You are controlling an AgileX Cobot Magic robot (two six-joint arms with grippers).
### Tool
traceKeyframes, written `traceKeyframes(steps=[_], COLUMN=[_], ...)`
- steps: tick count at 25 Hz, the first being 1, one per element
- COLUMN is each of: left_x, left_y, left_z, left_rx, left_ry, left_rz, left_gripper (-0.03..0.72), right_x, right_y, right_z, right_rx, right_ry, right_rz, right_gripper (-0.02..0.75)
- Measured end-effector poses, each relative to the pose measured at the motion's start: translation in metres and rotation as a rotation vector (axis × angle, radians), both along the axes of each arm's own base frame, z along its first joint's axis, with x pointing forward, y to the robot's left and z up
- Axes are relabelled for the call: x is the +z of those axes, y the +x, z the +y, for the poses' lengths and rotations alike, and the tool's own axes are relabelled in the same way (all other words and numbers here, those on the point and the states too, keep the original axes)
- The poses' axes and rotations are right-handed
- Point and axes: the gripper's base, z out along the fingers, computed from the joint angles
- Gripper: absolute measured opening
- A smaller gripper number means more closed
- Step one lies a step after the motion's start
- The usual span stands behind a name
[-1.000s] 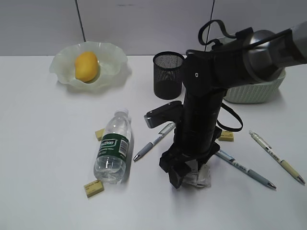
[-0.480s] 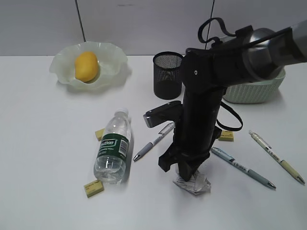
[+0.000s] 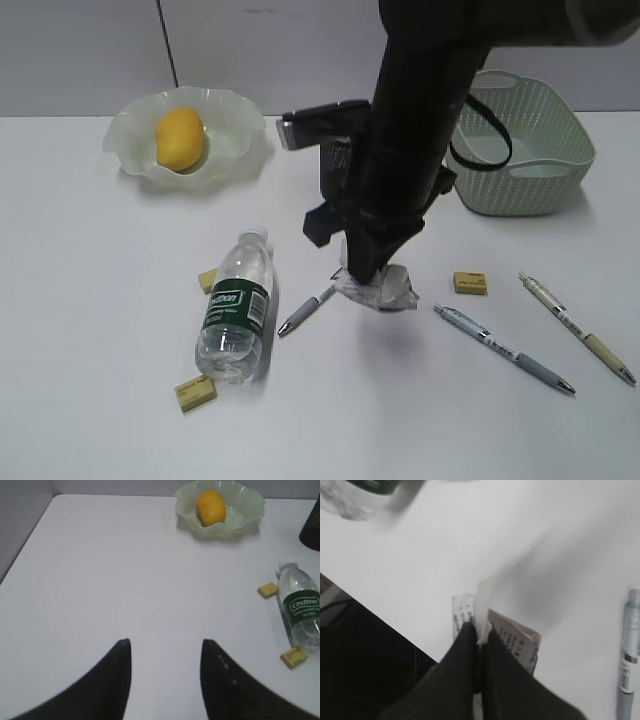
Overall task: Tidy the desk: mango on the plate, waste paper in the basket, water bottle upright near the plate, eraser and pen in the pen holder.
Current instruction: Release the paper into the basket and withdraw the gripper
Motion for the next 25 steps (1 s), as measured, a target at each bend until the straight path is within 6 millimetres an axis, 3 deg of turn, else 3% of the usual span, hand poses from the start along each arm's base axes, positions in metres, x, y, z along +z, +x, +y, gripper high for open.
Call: traceKeyframes(steps=[6, 11, 18, 23, 25], left_x=[0.000, 0.000, 0.000, 0.000, 0.000], left_y=[0.000, 0.000, 0.000, 0.000, 0.000], left_z=[0.000, 0.000, 0.000, 0.001, 0.001], left_rx=[-0.003, 0.000, 0.000, 0.004, 0.004], left_ry=[-0.005, 0.000, 0.000, 0.005, 0.005], left_rz=[0.000, 0.000, 0.000, 0.000, 0.000], left_gripper=[0.340, 0.322, 0.290, 0.286, 0.286], right_x=[0.046, 0.082, 0.114, 0.115, 0.112], right_y=[0.029, 0.064, 0.113, 0.136, 0.143], right_z=[-0.003, -0.029, -0.113, -0.170, -0.182], right_rx=[-0.064, -0.173, -0.420, -0.574, -0.605], right_ry=[0.056, 0.117, 0.132, 0.073, 0.060], right_rz=[-0.108, -0.213, -0.334, -0.453, -0.483], right_gripper=[0.014, 0.014, 0.014, 0.014, 0.014])
